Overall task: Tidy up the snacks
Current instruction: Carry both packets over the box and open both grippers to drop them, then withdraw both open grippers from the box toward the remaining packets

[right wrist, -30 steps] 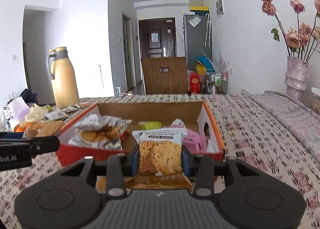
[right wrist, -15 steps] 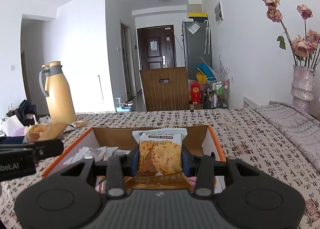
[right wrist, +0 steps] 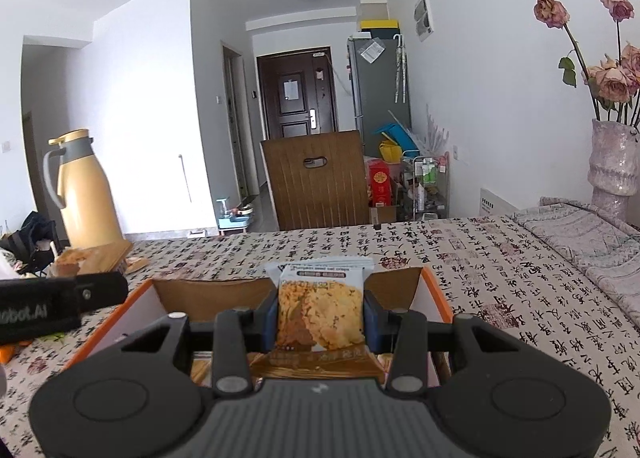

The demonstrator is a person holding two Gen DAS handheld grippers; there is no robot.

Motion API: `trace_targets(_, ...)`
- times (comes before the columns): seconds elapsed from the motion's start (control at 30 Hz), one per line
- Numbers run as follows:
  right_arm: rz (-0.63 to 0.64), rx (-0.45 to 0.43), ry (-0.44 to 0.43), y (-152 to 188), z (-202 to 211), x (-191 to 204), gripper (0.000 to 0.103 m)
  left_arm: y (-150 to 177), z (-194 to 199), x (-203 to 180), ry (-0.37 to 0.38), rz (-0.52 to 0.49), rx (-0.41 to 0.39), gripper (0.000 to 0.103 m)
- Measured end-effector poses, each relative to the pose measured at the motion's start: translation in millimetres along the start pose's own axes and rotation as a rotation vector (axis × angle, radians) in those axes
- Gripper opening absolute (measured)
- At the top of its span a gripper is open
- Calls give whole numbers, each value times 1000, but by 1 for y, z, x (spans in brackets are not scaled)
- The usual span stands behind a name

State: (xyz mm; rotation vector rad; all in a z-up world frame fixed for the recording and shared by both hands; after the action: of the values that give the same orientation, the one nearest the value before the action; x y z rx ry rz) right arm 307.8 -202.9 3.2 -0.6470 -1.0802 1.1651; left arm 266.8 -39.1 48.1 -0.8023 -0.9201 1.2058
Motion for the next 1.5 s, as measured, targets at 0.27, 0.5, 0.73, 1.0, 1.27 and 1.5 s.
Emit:
trace_targets(0.27, 6, 70, -2, 17, -15, -11, 40, 18, -26, 6, -16, 19, 14, 57)
trace_targets(0.5, 15, 58, -5, 19, -6, -10, 45, 23, -22, 8, -19, 16, -5, 63)
trace_targets(0.73, -28, 23, 33, 15, -1, -20, 103, 20, -10, 13, -58, 46, -57, 103)
trace_targets(1.0, -57, 60, 75, 16, -10, -28, 103, 23, -16, 15, -71, 55, -24, 103)
trace_targets(1.27, -59, 65, 71, 16, -11, -29, 103, 23, -15, 15, -77, 56, -18, 103)
trace_targets(1.5, -59, 39, 50, 12, 0, -27, 103, 14, -9, 16, -89, 71, -15, 103)
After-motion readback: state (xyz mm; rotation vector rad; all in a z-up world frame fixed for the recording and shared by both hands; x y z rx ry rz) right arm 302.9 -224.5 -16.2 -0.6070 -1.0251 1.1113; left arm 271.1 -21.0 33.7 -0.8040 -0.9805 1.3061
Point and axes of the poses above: each gripper's, at about its wrist camera, not at the fingertips, and z roughly against the way its jaws point, x to its left, y to its underside, the point moved 4 cm from there along -z, roughly the way its jaws point, and after that the axes turned 14 degrees about -z, right-handed, at the moved point
